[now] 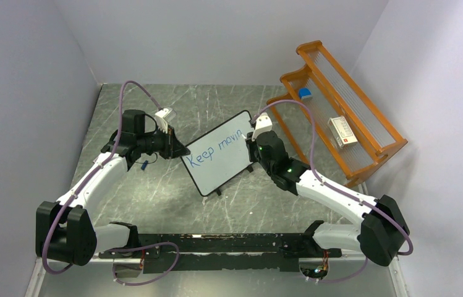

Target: Write a sentence on the whiteboard

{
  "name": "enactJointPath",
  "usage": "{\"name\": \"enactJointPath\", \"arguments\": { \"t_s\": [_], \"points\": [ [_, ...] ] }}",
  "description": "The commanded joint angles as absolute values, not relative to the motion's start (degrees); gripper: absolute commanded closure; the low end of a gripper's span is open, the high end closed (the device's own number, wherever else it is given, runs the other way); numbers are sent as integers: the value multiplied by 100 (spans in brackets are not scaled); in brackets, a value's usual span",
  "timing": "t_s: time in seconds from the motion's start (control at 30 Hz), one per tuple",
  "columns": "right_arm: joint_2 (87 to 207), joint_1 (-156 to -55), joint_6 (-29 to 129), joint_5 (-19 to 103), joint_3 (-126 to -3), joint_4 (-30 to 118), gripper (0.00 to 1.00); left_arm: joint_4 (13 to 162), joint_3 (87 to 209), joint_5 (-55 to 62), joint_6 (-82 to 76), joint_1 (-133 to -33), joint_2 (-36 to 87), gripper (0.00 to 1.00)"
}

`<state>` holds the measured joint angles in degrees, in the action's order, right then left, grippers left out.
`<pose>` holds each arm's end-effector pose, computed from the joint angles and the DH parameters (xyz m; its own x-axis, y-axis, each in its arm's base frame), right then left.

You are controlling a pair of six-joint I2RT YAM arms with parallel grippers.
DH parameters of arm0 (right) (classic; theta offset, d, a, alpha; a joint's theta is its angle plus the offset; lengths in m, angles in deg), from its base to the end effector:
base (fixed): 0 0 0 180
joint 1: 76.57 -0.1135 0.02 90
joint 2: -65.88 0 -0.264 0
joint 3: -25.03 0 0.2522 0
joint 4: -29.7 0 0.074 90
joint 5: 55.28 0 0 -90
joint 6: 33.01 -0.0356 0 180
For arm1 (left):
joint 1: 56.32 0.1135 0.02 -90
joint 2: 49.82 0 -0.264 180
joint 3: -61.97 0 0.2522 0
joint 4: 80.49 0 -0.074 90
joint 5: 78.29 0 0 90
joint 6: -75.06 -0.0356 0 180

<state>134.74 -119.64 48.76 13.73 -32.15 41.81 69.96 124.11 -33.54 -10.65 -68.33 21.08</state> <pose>0.2059 0.1750 0.2654 -0.3486 -0.1430 -0.9263 -0.3519 0.9360 -0.0120 0.2496 -0.0790 0.2631 -0.6564 0.0858 -0.7495 0.6443 0.5807 -0.4977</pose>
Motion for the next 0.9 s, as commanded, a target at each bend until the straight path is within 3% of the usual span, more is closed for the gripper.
{"name": "enactJointPath", "arguments": {
  "t_s": [0.0,0.87],
  "points": [
    [13395,-11921,4805,1363,-3140,4319,100,6545,12337,-2617,-1398,-6907,2302,95],
    [13427,-11768,4918,1321,-3296,3878,100,6531,12346,-2625,-1399,-6907,2337,95]
  ]
}}
